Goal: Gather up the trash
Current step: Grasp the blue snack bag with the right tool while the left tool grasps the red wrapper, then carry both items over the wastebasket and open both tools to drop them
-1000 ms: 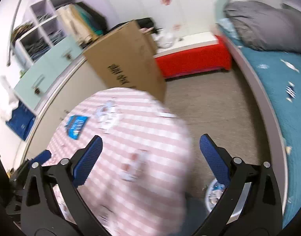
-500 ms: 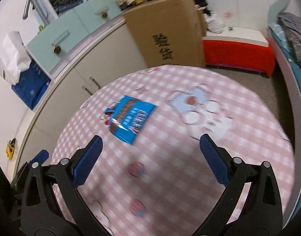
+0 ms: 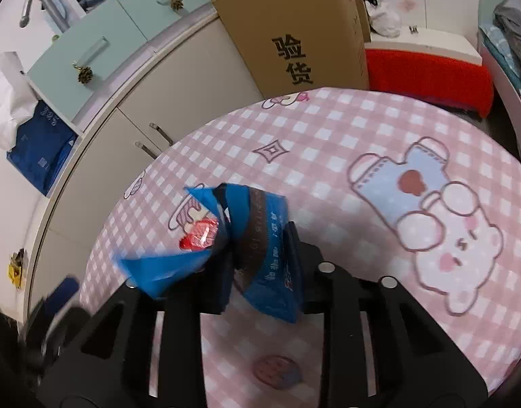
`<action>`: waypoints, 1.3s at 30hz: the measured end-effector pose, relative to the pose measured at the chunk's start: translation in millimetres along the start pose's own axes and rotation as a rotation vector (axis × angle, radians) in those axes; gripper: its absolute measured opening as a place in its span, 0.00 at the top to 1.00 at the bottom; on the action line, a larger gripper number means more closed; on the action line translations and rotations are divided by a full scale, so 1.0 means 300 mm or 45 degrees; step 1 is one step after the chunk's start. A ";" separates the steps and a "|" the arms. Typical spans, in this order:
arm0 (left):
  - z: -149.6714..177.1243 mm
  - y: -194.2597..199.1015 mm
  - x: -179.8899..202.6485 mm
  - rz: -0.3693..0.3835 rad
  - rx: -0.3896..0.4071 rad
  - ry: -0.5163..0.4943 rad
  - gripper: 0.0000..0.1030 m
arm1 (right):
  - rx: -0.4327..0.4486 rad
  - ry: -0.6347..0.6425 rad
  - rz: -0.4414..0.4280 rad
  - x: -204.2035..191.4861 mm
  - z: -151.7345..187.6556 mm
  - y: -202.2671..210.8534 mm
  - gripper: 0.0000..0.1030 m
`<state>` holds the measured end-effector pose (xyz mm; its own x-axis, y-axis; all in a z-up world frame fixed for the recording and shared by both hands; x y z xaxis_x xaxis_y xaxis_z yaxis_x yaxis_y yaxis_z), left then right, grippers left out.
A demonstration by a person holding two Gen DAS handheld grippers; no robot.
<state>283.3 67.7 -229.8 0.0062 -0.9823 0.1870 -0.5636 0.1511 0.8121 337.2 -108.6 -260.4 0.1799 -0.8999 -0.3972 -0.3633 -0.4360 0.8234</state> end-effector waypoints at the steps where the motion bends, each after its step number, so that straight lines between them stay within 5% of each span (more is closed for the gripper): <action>1: -0.008 -0.020 0.008 0.004 -0.007 -0.012 0.12 | 0.011 0.000 -0.004 0.010 0.003 0.013 0.78; 14: -0.099 -0.280 0.206 -0.052 -0.171 -0.241 0.13 | 0.151 -0.049 0.002 0.241 0.106 0.288 0.78; 16: -0.100 -0.307 0.221 -0.010 -0.198 -0.244 0.24 | 0.168 -0.063 0.001 0.267 0.120 0.319 0.78; 18: -0.101 -0.307 0.235 -0.032 -0.182 -0.276 0.58 | 0.186 -0.079 0.004 0.299 0.140 0.353 0.78; 20: -0.094 -0.298 0.252 0.043 -0.192 -0.263 0.65 | 0.196 -0.091 0.002 0.323 0.155 0.374 0.78; 30: 0.002 -0.171 0.360 0.127 -0.141 -0.299 0.66 | 0.258 -0.130 -0.025 0.404 0.234 0.494 0.78; 39: 0.095 0.037 0.639 0.254 -0.043 -0.435 0.66 | 0.354 -0.211 -0.024 0.552 0.357 0.677 0.78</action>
<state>254.6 -122.1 -200.7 -0.3792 -0.9127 0.1525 -0.4984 0.3403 0.7974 195.3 -346.5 -202.4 0.0463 -0.8702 -0.4906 -0.6010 -0.4165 0.6822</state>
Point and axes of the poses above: each gripper's, at about its wrist camera, not at the fingertips, and y roughly against the way its jaws point, x to its right, z to its underside, the point moved 6 cm from there along -y, roughly the way its jaws point, and after that the axes turned 12 degrees about -x, right-handed, at the moved point
